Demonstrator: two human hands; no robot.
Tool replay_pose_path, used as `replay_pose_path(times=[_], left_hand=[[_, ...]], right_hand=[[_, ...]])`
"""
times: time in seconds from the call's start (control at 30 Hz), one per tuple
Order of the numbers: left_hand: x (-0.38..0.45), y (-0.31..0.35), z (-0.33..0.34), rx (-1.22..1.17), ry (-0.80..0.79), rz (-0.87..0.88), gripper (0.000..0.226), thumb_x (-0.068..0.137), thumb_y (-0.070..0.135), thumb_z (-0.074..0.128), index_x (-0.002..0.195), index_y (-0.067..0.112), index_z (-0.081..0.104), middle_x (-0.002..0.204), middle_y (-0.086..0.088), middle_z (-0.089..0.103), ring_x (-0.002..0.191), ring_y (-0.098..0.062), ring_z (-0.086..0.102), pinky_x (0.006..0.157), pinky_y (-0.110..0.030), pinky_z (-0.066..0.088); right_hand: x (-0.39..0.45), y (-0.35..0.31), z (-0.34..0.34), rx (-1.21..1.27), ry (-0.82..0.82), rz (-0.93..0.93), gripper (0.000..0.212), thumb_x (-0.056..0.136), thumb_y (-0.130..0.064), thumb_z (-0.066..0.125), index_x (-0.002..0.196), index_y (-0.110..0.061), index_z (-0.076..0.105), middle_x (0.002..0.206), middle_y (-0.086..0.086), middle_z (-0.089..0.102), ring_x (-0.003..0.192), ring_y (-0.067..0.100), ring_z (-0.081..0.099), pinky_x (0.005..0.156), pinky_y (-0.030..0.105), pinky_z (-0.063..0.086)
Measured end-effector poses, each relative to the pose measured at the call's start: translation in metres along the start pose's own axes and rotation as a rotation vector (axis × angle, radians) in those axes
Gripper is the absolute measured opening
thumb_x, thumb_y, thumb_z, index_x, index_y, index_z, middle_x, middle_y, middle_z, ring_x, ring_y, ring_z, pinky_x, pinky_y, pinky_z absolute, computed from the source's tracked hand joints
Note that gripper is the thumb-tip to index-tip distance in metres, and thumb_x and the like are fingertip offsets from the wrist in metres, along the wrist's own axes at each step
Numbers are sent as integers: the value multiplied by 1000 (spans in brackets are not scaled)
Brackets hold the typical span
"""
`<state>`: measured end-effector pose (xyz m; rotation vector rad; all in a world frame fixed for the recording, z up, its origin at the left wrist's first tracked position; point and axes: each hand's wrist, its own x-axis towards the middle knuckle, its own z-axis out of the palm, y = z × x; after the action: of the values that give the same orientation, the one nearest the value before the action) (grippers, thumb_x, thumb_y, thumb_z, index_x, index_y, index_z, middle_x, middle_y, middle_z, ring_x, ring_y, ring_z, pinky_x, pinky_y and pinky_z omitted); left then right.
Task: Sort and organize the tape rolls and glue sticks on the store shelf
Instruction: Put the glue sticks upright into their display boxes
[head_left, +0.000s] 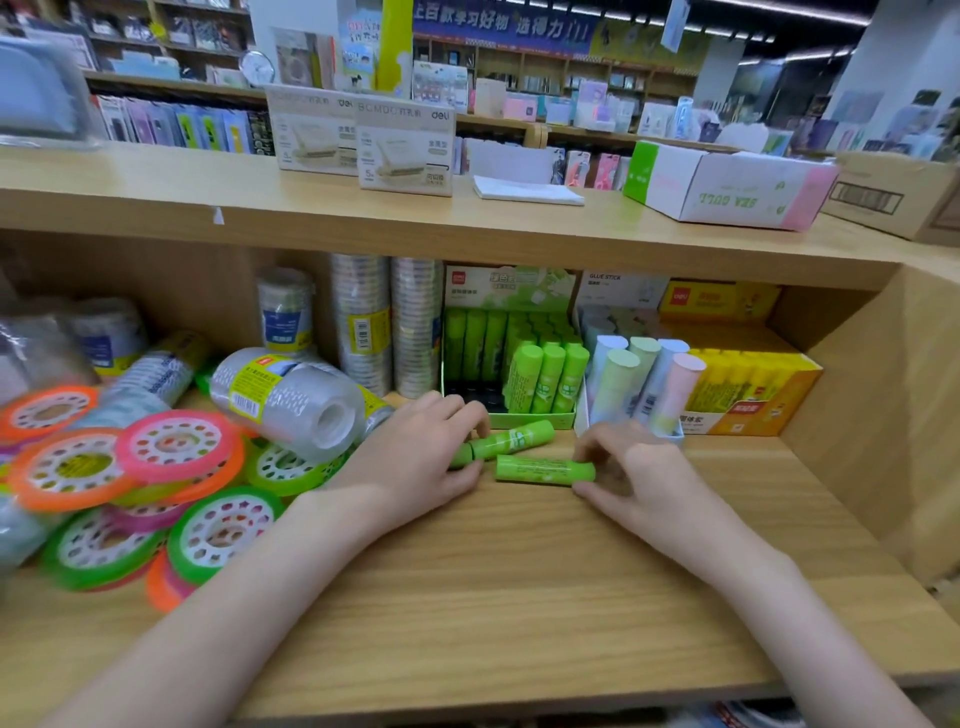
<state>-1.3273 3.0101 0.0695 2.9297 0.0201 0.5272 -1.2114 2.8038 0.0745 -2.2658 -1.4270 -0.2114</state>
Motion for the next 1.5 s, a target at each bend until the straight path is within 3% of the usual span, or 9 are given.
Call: replay_pose_path(times=[0.1,0.27,0.4,0.7,0.9,1.07,1.17,1.33,1.5], left_hand=[[0,1,1,-5,4,-9,30,82,40,48,101,17,55,96,0,57,94,-20,48,82,-29,36],[0,-1,8,25,99,-14,19,80,30,57,93,16,55,92,-1,54,90,-19,43,77,-26,33],[0,-3,14,24,194,-15,29,76,37,41,86,15,56,96,0,56,91,-17,41,75,-30,45],[2,-6,17,53,202,-13,35,77,38,37,89,13,59,96,-3,58,91,-23,52,76,-31,47],[4,-6,19,87,281,2,30,76,35,42,84,12,60,95,-3,60,98,-23,45,76,-34,49],[5,-5,18,127,281,2,32,77,34,42,83,10,62,92,-5,61,94,-32,54,78,-36,52],[4,-6,19,149,291,8,32,78,34,42,84,11,63,89,-5,61,94,-32,55,76,-35,53],[5,-6,21,145,294,9,33,78,34,42,86,10,63,88,-6,61,97,-33,55,71,-38,55],[5,-6,20,163,290,16,34,78,34,41,86,9,63,88,-6,62,97,-33,55,73,-37,54]], right_hand=[[-1,1,-8,175,-1,80,36,74,-11,75,79,-36,50,75,-13,58,69,4,52,65,15,40],[21,-13,-33,558,253,51,29,77,-1,71,87,-26,60,85,-12,65,75,6,60,72,16,50],[38,-29,-31,524,236,45,29,82,-8,67,95,-31,55,95,-11,59,86,8,62,76,19,53],[44,-34,-21,483,222,7,39,80,-3,68,96,-34,52,97,-10,59,90,3,58,74,18,53],[56,-41,-26,490,413,-35,24,79,-1,68,88,-20,56,89,-6,61,84,4,61,71,10,49],[87,-43,-10,95,373,-178,15,79,-6,69,92,-8,61,88,2,63,79,12,59,73,25,51],[94,-39,10,-108,321,-159,14,81,-9,68,93,-8,61,89,4,64,83,22,56,73,32,45],[99,-37,18,-330,396,-69,15,78,-8,70,92,-4,65,87,11,64,78,33,51,66,41,44],[97,-38,13,-360,238,33,26,97,-22,43,108,-9,62,108,7,57,95,31,45,82,43,32]])
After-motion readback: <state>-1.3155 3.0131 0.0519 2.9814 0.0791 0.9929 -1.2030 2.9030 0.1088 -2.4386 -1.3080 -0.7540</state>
